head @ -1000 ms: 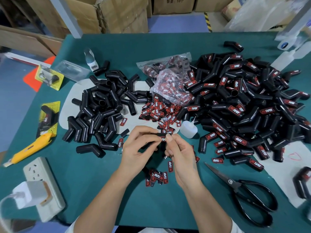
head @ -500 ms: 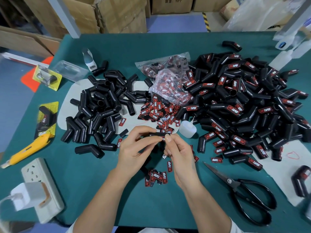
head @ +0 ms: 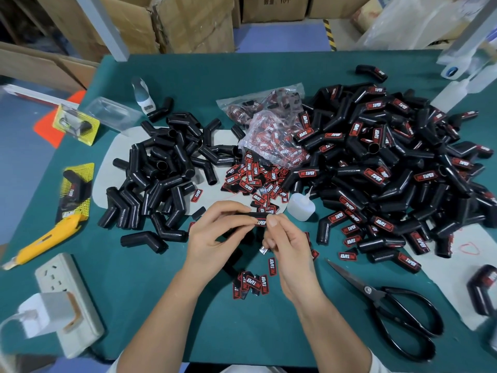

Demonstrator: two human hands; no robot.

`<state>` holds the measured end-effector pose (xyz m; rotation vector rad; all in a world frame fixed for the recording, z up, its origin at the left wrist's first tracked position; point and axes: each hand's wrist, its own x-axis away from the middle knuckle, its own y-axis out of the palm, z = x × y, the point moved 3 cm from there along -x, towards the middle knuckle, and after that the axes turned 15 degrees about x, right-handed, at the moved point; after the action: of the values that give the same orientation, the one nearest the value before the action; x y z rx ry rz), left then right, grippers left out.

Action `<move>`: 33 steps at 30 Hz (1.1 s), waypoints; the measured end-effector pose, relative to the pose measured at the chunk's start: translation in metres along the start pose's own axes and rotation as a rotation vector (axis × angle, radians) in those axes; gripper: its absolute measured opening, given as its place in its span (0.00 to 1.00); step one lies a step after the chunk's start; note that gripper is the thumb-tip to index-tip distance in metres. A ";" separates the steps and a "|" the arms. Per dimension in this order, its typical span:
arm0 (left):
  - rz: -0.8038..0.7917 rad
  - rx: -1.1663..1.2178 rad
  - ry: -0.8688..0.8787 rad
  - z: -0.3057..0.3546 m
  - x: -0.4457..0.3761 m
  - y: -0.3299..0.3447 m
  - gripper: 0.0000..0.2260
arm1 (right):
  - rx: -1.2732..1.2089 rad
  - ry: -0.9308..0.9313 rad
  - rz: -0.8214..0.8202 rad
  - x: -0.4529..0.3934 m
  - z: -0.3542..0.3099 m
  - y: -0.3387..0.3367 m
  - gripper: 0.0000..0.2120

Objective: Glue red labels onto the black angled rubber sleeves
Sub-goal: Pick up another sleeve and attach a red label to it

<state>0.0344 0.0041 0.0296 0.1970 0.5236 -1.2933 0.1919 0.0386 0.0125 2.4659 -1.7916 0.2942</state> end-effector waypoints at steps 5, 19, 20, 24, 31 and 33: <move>0.046 0.023 -0.018 0.002 0.000 0.001 0.07 | -0.041 -0.004 -0.008 0.000 -0.001 0.000 0.12; -0.064 0.121 -0.179 0.000 -0.001 0.005 0.16 | -0.057 0.063 0.014 0.002 -0.002 -0.004 0.18; -0.058 0.124 -0.198 -0.001 0.000 0.005 0.16 | -0.053 0.053 0.005 0.001 -0.001 -0.004 0.17; -0.029 0.043 -0.157 0.001 0.001 0.007 0.18 | -0.027 0.027 0.014 0.000 -0.002 0.000 0.12; 0.000 -0.060 -0.077 0.004 0.006 0.012 0.13 | -0.042 0.005 0.047 0.001 -0.003 -0.003 0.11; 0.006 -0.063 -0.079 0.004 0.005 0.011 0.13 | -0.017 0.012 0.034 0.000 -0.002 -0.003 0.11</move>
<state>0.0469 0.0010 0.0285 0.0949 0.4954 -1.2718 0.1943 0.0398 0.0142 2.4196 -1.8252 0.2938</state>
